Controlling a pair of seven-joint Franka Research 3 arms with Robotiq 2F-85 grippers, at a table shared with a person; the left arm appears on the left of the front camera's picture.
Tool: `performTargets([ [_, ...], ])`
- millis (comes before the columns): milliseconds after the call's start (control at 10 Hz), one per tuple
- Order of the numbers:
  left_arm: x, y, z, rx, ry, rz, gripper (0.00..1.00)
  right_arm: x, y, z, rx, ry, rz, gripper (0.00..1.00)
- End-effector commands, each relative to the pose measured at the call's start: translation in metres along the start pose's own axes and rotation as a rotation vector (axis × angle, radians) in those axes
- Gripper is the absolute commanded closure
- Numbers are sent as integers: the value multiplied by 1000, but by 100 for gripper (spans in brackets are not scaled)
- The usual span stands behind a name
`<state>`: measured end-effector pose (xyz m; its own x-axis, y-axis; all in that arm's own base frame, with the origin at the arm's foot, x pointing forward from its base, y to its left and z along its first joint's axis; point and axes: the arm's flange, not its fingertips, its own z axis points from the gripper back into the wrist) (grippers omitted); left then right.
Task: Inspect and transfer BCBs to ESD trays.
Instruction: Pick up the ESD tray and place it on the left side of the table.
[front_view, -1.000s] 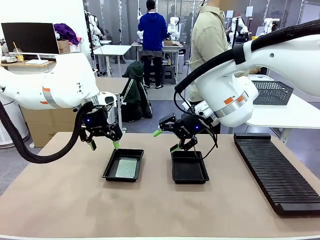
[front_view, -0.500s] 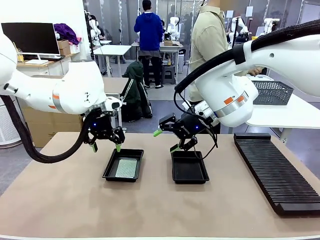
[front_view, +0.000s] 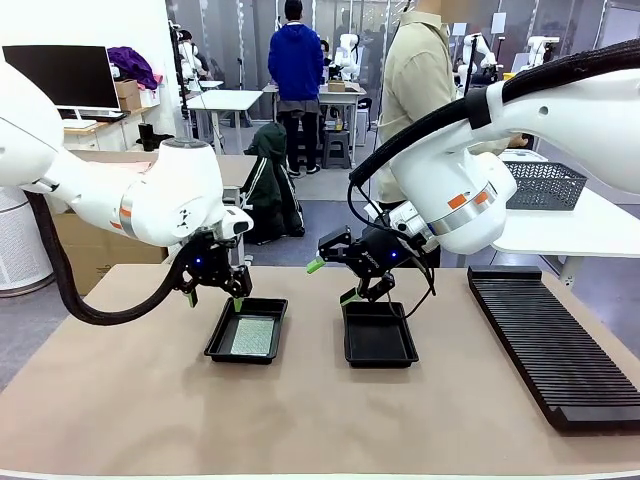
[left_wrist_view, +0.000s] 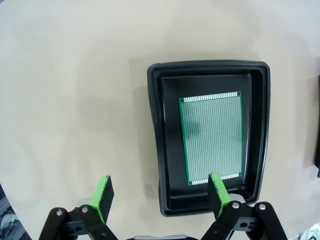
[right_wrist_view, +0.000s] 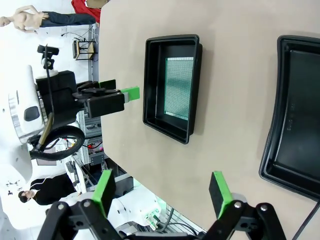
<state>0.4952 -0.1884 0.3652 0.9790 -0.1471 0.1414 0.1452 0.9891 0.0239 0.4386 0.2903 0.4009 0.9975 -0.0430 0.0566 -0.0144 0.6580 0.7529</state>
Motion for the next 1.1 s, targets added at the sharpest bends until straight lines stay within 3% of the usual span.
performTargets([
  [0,5,-8,-14,27,-37,8,0,0,1,-1,-4,-10,-12,0],
  [900,5,0,-44,20,-33,49,0,0,1,-1,-4,-10,-12,0],
  [1000,3,2,-45,21,-11,58,6,0,1,-1,-4,-10,-12,0],
])
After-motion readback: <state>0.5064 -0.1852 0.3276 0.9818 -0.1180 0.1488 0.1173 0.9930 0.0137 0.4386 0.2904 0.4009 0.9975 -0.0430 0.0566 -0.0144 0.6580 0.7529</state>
